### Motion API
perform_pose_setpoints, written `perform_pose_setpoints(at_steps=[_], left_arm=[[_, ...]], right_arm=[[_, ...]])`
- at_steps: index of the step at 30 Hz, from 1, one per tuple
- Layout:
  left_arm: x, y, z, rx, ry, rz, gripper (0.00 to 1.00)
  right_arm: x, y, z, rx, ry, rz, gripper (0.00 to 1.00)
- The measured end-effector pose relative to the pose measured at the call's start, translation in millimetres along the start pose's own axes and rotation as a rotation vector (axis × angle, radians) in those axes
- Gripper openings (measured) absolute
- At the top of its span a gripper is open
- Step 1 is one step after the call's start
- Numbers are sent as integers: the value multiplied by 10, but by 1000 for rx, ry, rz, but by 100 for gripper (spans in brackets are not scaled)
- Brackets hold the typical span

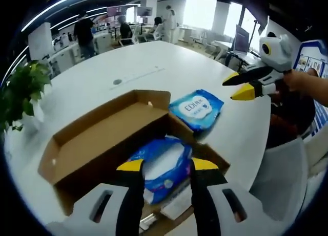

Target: Operate the shoe box by opening the lid, removing the specified soft item, and placing it in the target area until the item is outside and the box remains undamaged.

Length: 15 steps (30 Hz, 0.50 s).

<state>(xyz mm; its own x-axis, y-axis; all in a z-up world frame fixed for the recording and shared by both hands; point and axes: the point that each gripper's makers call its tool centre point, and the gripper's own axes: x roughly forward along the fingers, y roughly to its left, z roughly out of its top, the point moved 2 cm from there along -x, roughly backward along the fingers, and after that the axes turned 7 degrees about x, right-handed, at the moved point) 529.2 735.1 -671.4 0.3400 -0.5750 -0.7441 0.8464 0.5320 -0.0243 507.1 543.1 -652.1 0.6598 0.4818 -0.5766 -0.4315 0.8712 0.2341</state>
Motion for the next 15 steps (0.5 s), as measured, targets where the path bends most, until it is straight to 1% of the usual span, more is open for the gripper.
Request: perform_pose_setpoints(at_steps=[4, 7, 9, 15], left_arm=[[2, -12, -84, 8, 7, -23, 33], [23, -17, -168, 6, 29, -42, 33], [35, -21, -206, 9, 34, -51, 32], [100, -25, -284, 21, 51, -80, 31]], right_arm=[[77, 99, 26, -20, 6, 21, 30], [150, 171, 39, -44, 15, 35, 30], [200, 218, 49, -56, 19, 48, 30], [337, 354, 80, -106, 25, 76, 29]])
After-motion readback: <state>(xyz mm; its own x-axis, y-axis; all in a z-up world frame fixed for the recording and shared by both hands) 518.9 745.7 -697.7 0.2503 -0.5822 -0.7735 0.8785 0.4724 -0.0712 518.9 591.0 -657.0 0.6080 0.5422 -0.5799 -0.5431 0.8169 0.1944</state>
